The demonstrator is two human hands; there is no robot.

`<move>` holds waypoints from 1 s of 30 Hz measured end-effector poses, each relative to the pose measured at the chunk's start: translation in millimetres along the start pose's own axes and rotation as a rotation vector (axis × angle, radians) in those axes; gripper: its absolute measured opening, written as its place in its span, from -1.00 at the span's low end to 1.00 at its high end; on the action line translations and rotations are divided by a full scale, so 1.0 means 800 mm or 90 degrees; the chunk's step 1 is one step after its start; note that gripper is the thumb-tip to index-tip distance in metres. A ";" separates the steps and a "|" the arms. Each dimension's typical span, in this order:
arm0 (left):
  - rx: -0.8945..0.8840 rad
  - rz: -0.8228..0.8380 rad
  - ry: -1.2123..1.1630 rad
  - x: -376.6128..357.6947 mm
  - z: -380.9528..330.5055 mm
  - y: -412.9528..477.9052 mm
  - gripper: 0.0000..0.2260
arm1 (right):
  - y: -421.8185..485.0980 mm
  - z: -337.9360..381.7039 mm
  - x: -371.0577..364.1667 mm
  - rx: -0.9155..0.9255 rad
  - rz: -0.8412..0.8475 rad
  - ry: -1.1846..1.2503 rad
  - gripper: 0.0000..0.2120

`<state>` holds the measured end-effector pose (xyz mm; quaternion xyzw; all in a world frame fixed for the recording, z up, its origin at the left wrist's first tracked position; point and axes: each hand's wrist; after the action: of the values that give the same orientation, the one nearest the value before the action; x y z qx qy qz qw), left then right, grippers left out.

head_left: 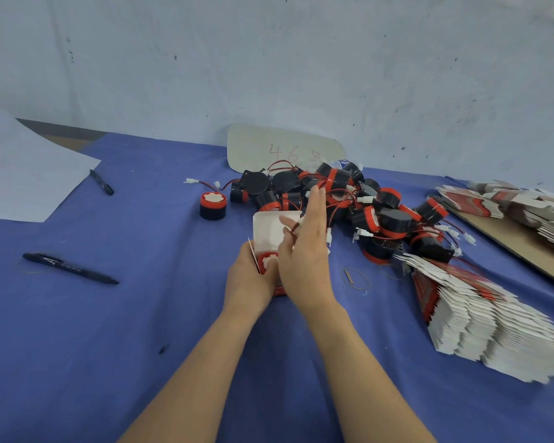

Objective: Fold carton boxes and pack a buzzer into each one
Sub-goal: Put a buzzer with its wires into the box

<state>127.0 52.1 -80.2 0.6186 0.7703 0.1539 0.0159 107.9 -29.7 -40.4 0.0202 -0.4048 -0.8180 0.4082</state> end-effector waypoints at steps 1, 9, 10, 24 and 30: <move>0.002 0.002 0.003 0.000 0.000 0.001 -0.84 | -0.001 0.002 -0.003 -0.025 0.003 0.030 -0.32; -0.001 -0.002 -0.007 0.000 0.001 0.001 -0.89 | 0.001 -0.011 -0.004 -0.229 0.036 0.060 -0.50; -0.005 -0.002 -0.007 0.000 0.001 0.001 -0.89 | 0.002 -0.013 -0.002 -0.210 0.041 0.014 -0.59; -0.013 -0.001 -0.009 0.002 0.001 -0.002 -0.85 | 0.006 -0.013 0.007 -0.066 0.039 -0.112 -0.36; -0.012 -0.006 -0.008 0.001 0.000 -0.002 -0.84 | 0.012 -0.024 0.013 -0.115 0.004 -0.091 -0.65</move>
<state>125.6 52.7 -80.7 0.6156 0.7717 0.1572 0.0277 114.9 -52.6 -43.8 -0.0764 -0.3575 -0.8494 0.3807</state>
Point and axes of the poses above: each hand's wrist, its own y-axis towards the middle knuckle, its own x-axis out of the back of the hand, z = x × y, and after that the axes turned 11 degrees about -z, right-handed
